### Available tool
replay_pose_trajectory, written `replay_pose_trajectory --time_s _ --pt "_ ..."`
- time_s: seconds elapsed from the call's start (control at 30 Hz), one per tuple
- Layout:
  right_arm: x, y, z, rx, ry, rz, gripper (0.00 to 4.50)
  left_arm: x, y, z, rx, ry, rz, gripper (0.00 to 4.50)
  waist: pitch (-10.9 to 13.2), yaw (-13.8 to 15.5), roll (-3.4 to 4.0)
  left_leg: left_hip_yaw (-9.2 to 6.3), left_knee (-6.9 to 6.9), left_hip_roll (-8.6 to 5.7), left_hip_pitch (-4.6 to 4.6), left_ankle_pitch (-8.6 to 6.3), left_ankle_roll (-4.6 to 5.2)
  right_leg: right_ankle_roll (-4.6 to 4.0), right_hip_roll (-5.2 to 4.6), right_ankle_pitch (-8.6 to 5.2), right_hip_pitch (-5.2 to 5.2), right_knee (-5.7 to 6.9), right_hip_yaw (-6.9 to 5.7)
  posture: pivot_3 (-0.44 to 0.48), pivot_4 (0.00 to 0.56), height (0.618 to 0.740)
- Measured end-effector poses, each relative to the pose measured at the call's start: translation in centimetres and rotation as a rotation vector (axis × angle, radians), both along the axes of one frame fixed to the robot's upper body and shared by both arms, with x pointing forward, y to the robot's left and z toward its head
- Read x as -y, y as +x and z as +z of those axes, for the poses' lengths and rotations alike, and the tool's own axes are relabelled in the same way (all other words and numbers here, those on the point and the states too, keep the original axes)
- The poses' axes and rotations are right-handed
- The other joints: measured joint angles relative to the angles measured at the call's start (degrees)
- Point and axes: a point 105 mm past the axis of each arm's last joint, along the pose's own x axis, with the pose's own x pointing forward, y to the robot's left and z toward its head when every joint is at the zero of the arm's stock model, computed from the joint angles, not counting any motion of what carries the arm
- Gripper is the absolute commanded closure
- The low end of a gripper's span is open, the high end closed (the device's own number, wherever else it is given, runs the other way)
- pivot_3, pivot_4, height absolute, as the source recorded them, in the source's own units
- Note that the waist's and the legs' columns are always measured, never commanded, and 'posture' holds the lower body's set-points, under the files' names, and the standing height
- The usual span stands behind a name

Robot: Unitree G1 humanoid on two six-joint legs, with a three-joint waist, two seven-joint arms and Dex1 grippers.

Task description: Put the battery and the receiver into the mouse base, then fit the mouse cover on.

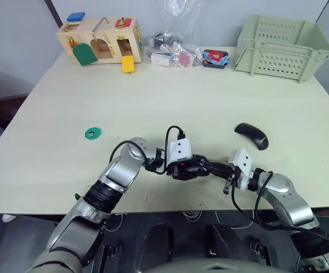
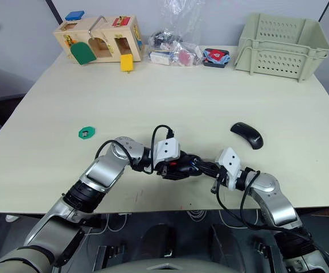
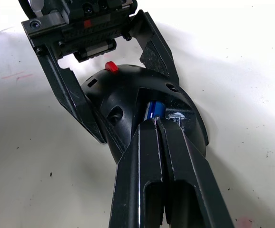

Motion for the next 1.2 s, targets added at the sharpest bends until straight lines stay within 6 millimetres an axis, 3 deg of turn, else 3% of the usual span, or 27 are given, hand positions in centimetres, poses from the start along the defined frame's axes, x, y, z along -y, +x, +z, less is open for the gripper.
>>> replay_pose_trajectory --time_s 0.3,0.77,0.9,1.0,1.13,1.2 --pt "0.7 0.1 0.6 0.022 -0.035 -0.005 4.49 0.2 0.0 0.0 -0.001 -0.005 -0.001 1.47 -0.06 0.19 0.02 0.0 0.0 -0.01 -0.02 0.0 0.0 0.0 -0.01 0.0 0.01 -0.01 0.0 0.0 0.15 0.74" --pt "6.7 -3.0 2.0 0.038 0.025 -0.045 4.49 0.4 0.1 -0.1 0.009 -0.017 -0.015 1.47 -0.03 0.38 0.08 0.0 0.03 -0.05 -0.07 0.0 0.0 0.0 -0.06 -0.01 0.01 -0.04 0.0 0.0 0.15 0.74" --pt "8.5 -3.5 3.2 0.061 0.062 -0.041 3.32 0.3 0.0 -0.1 0.011 -0.017 -0.015 1.47 -0.03 0.36 0.08 0.0 0.03 -0.04 -0.06 0.0 0.0 0.0 -0.06 -0.01 0.01 -0.04 0.0 0.0 0.15 0.74" --pt "9.6 -3.9 3.8 0.077 0.081 -0.033 1.79 0.3 0.0 -0.1 0.011 -0.017 -0.015 1.47 -0.03 0.35 0.08 0.0 0.02 -0.04 -0.07 0.0 0.0 0.0 -0.05 -0.01 0.01 -0.04 0.0 0.0 0.15 0.74" --pt "11.3 -4.5 3.8 0.086 0.079 -0.018 0.08 0.3 0.1 -0.1 0.008 -0.016 -0.014 1.47 -0.02 0.28 0.09 0.01 0.02 -0.04 -0.06 0.0 0.0 0.0 -0.05 -0.01 0.01 -0.04 0.01 0.0 0.15 0.74" --pt "11.5 -4.6 4.1 0.093 0.093 -0.01 0.08 0.3 0.1 -0.1 0.008 -0.015 -0.013 1.47 -0.03 0.26 0.09 0.0 0.02 -0.04 -0.05 0.0 0.0 -0.01 -0.05 -0.01 0.01 -0.04 0.0 0.0 0.15 0.74"
